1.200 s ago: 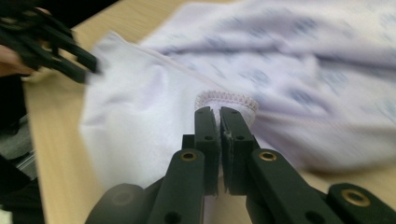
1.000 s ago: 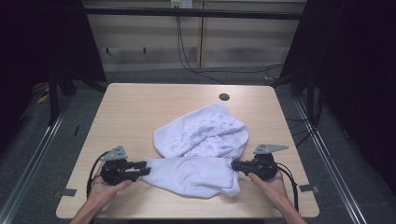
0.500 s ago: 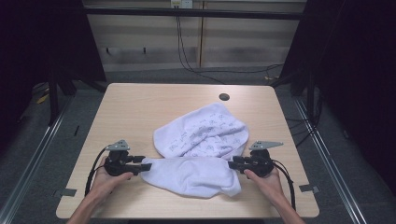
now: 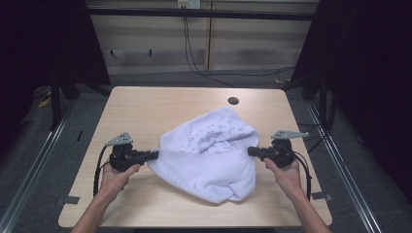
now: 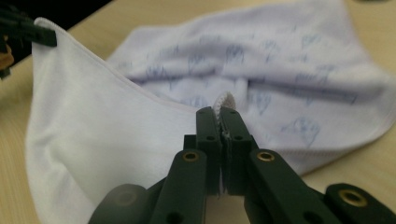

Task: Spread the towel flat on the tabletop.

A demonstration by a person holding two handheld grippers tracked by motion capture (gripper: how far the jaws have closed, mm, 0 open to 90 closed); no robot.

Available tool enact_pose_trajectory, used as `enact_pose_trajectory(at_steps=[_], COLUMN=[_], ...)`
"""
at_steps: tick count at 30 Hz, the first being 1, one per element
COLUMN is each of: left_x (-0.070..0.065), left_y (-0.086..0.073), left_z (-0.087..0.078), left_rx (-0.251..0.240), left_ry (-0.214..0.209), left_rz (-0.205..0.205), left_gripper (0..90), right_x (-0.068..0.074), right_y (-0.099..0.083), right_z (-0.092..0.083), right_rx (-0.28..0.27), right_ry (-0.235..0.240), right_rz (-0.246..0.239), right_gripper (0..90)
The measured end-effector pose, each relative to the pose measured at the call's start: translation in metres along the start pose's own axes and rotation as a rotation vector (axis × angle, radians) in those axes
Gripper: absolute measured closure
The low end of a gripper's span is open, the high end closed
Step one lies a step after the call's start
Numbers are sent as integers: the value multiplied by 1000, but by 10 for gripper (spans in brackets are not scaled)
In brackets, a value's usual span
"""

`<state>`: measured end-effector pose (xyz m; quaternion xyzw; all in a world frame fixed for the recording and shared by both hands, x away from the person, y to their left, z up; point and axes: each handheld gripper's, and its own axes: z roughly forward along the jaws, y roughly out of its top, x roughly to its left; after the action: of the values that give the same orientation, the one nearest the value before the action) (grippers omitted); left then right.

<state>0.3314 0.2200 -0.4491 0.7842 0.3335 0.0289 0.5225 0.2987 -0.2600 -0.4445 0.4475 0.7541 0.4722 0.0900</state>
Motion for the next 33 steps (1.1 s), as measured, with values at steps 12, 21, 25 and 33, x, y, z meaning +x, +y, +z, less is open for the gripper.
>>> enact_pose_trajectory(at_steps=[12,21,25,33], left_x=[-51,-100,-106,-127], left_y=[22,45,5,-81], left_z=[-63,-98,-90,-86], left_rx=[-152,-198,-71,185], left_ry=[-88,-81,-117,-275], left_rz=[65,217,214,244], left_gripper=[880,880,878,790], right_x=[31,59,64,85], right_y=[33,30,-5,-98], right_z=[-90,-140,-132,-106], right_rx=[-194,-301,-206,59], right_ry=[81,139,183,329], right_rz=[-71,-154,-159,-151], right_gripper=[872,870,868,796])
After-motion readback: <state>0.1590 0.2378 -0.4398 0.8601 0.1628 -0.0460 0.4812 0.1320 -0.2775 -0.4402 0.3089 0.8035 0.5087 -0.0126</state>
